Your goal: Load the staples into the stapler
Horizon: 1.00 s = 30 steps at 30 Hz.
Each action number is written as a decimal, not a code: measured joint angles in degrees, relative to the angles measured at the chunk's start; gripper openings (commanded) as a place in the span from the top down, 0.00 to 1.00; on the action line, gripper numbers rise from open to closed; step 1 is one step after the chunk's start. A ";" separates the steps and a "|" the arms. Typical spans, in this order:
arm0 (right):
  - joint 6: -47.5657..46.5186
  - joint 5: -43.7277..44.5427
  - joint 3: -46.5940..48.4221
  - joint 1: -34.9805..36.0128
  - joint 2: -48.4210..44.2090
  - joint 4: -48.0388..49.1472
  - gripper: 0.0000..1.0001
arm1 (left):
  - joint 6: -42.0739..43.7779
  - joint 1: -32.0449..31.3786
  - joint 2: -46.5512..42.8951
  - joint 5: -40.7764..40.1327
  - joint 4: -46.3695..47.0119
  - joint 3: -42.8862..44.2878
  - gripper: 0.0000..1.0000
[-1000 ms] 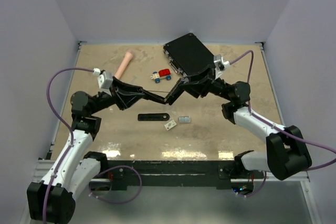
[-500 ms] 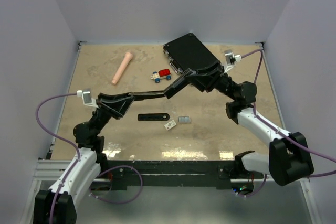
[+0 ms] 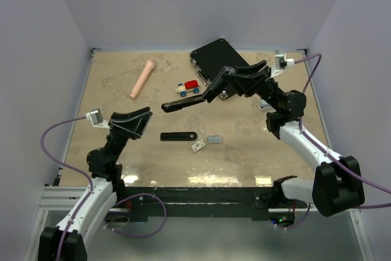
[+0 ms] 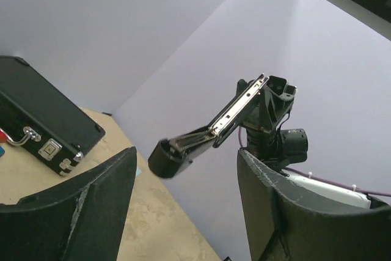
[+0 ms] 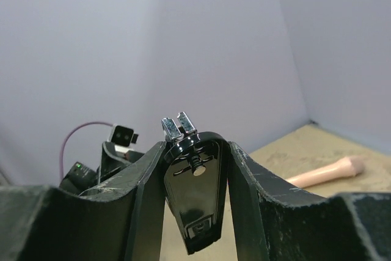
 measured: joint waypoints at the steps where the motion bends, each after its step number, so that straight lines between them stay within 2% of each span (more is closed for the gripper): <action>1: -0.50 0.24 0.61 -0.17 -0.02 0.24 1.00 | -0.04 0.00 -0.33 -0.24 -0.17 -0.02 0.27; 6: -2.12 -0.15 3.65 -0.35 -0.11 1.77 1.00 | 2.69 0.00 -2.10 0.52 -2.32 -0.02 0.20; 9: -3.04 -1.77 4.13 -0.35 -0.72 1.79 1.00 | 10.93 0.00 -2.40 2.78 -9.42 2.93 0.17; 11: -3.82 -2.91 4.13 -0.35 -1.25 1.79 1.00 | 18.73 0.00 -1.31 5.01 -17.11 8.98 0.17; 14: -4.87 -4.61 4.07 -0.35 -2.08 1.90 1.00 | 32.76 0.00 3.32 9.14 -27.58 23.89 0.17; 18: -6.05 -6.12 3.19 0.07 -3.13 2.21 1.00 | 43.67 -0.61 9.22 15.10 -32.33 37.29 0.17; 23: -7.10 -7.41 1.70 0.70 -3.74 2.27 1.00 | 53.86 -12.09 20.55 19.76 -35.89 48.22 0.18; 26: -7.50 -7.87 0.68 0.81 -3.80 2.40 1.00 | 58.75 -18.12 27.58 21.42 -37.86 50.95 0.18; 30: -7.67 -8.50 -0.76 0.98 -4.11 2.29 1.00 | 64.83 -22.69 33.99 22.12 -41.68 53.62 0.26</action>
